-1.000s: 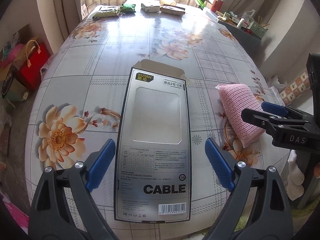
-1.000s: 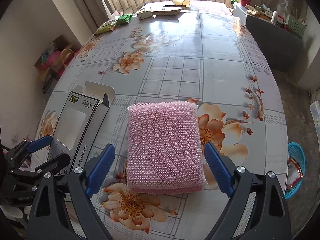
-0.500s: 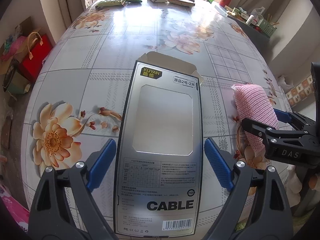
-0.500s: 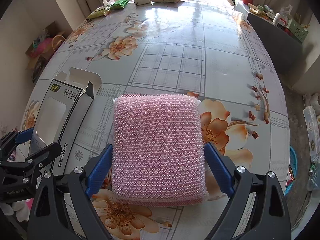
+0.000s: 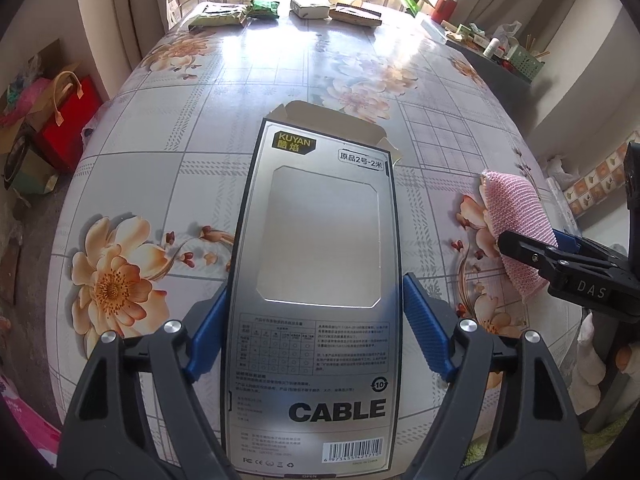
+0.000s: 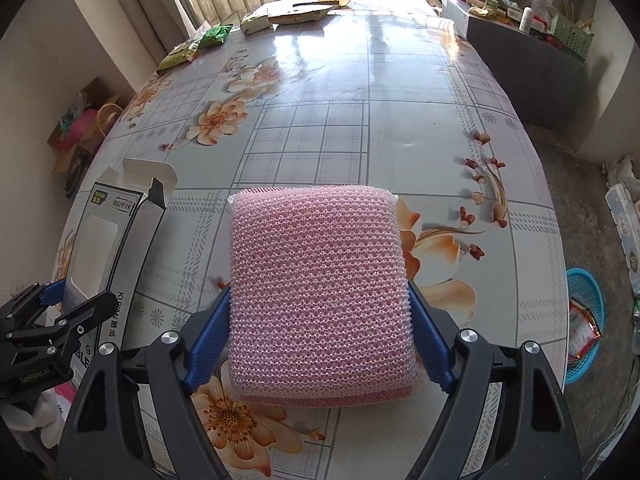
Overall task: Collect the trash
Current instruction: 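Carry the box and pink pad to the blue wastebasket and release both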
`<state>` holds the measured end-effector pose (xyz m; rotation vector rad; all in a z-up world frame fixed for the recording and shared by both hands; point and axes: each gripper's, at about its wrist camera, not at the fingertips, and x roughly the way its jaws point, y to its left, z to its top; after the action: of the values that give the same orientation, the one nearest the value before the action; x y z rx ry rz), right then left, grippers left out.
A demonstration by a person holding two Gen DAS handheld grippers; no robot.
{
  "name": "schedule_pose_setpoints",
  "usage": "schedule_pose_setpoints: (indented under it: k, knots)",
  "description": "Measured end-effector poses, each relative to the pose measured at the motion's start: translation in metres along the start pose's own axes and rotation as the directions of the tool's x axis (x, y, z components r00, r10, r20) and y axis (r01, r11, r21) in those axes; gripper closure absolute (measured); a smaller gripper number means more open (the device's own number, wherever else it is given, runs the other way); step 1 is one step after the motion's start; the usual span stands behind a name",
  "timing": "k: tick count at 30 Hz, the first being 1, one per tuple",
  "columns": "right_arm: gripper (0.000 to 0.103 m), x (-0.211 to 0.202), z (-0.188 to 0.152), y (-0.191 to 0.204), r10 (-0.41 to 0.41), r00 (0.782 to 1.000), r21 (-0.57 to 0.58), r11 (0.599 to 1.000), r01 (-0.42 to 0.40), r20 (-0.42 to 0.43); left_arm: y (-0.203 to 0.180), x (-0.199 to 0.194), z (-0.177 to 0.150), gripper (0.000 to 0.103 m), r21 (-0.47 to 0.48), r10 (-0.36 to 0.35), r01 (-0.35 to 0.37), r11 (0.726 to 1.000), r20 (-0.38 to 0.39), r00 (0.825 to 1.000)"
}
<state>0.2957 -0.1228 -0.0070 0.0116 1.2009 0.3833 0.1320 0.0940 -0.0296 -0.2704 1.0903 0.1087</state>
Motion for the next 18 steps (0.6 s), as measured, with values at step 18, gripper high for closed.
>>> schedule_pose_setpoints:
  k: [18]
  knots:
    - [0.024,-0.152,-0.155,-0.295,-0.146,0.918,0.726,0.662,-0.186,0.368,-0.284,-0.023,0.053,0.026,0.429,-0.375,0.386,0.817,-0.115,0.920]
